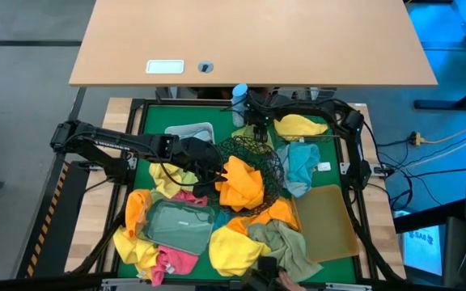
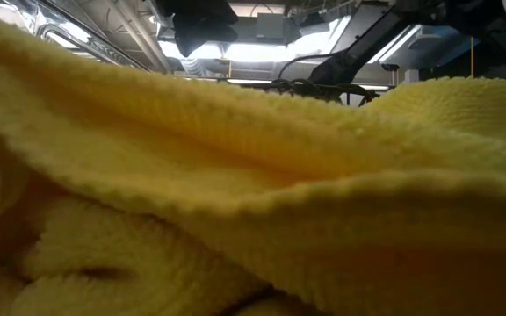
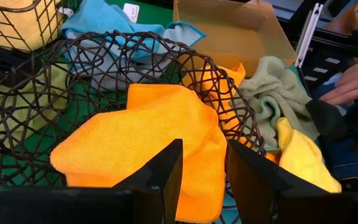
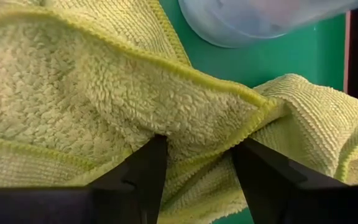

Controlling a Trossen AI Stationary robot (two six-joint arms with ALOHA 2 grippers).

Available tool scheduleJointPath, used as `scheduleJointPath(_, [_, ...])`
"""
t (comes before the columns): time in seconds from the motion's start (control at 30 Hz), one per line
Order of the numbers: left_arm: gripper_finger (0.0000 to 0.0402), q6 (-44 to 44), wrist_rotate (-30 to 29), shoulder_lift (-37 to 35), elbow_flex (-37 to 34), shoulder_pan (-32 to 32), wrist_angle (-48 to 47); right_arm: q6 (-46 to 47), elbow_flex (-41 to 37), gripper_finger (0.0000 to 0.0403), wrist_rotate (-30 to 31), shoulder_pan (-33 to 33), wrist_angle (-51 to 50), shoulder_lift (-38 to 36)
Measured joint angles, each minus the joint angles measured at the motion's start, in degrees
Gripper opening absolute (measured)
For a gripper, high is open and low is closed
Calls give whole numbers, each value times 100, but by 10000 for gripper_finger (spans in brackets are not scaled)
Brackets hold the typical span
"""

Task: Sort microfiber towel by color & place in baskets
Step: Put the green microfiber towel into the yellow bin

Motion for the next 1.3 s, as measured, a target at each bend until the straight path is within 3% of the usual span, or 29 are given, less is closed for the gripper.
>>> scheduleJointPath(0.17, [118, 0, 0, 1, 0, 0, 0, 0, 0, 162, 10, 2, -29, 0])
scheduleJointPath(0.47, [118, 7, 0, 1, 0, 0, 0, -2, -4, 13, 44, 2, -105, 2])
scheduleJointPath(0.8, [118, 295, 2, -111, 0, 4, -30, 26, -35, 9, -150, -2, -548, -385])
scheduleJointPath(1.13, [118, 297, -127, -890, 0, 7, -144, 164, -28, 8, -297, -1, -729, -1137])
scheduleJointPath(1.3, [118, 297, -129, -1241, 0, 4, -244, 185, -26, 4, -725, 0, -732, -1541])
